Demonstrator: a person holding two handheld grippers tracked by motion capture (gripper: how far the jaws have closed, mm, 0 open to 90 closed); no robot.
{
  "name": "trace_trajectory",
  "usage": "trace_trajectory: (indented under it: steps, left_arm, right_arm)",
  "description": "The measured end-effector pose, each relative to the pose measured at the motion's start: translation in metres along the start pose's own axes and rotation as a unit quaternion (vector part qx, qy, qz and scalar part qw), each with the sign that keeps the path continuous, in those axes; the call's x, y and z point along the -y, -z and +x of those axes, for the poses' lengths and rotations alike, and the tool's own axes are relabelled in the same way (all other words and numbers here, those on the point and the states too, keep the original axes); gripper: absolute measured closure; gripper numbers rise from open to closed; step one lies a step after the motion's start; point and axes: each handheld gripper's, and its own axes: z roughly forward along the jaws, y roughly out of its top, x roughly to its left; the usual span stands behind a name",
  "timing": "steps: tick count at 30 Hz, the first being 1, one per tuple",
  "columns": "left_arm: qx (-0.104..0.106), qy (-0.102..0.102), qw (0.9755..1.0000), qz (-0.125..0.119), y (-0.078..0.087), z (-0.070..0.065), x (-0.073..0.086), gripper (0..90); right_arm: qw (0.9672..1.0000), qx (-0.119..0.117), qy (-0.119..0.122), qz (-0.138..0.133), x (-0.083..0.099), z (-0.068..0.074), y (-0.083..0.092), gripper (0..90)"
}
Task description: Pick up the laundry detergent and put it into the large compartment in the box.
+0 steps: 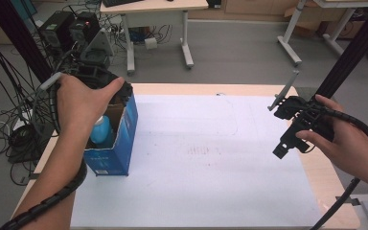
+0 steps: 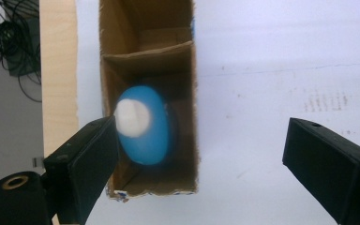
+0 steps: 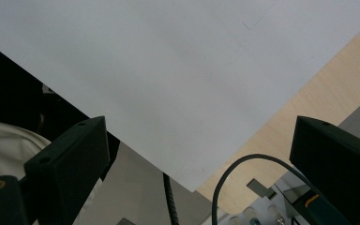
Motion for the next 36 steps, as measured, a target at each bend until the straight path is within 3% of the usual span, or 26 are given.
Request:
trace_trajectory:
  steps: [12,23,36]
  left_arm:
    - [0.008,-0.021,0.9996,-0.017,0.012,-0.026,-0.005,11.0]
    - [0.028,-0.068,0.9972,-0.016,0.007,-0.054,-0.013,10.8]
    - [0.028,-0.077,0.9966,-0.01,0.001,-0.063,-0.02,10.8]
  right_arm:
    - [0.9999,-0.002,-0.01,0.001,0.006,-0.004,0.002,4.7]
    - [0.9999,-0.004,-0.009,0.004,0.004,-0.006,-0.002,4.7]
    - [0.9999,0.0,-0.014,0.007,0.004,-0.007,-0.001,4.7]
